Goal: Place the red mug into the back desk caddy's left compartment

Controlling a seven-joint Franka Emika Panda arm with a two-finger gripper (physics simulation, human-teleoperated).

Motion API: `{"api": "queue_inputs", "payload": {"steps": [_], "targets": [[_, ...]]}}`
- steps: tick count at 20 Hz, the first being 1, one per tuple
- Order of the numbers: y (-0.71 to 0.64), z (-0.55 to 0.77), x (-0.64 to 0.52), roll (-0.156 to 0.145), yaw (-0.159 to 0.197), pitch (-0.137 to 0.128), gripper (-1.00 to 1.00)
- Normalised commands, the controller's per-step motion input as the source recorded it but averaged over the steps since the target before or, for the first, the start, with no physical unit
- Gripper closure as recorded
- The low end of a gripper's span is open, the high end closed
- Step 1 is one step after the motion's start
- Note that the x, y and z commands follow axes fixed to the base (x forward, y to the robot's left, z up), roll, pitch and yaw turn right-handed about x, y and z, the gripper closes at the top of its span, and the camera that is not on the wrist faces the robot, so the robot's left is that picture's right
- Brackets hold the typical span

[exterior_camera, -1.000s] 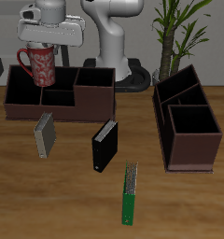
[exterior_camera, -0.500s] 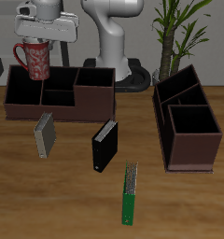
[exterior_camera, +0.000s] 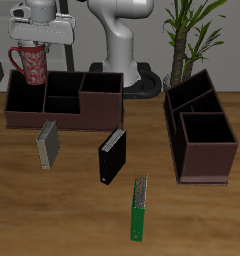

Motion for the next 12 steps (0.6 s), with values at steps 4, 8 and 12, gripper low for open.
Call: {"api": "queue_inputs", "payload": {"steps": [4,8,12], "targets": [[-0.35,-0.02,-0.13,-0.05,-0.048,-0.012,1.0],[-0.2,-0.03,-0.07,-0.01,0.004,-0.001,1.0],[-0.21,-0.05,0.02,0.003,-0.016,0.007,1.0]]}}
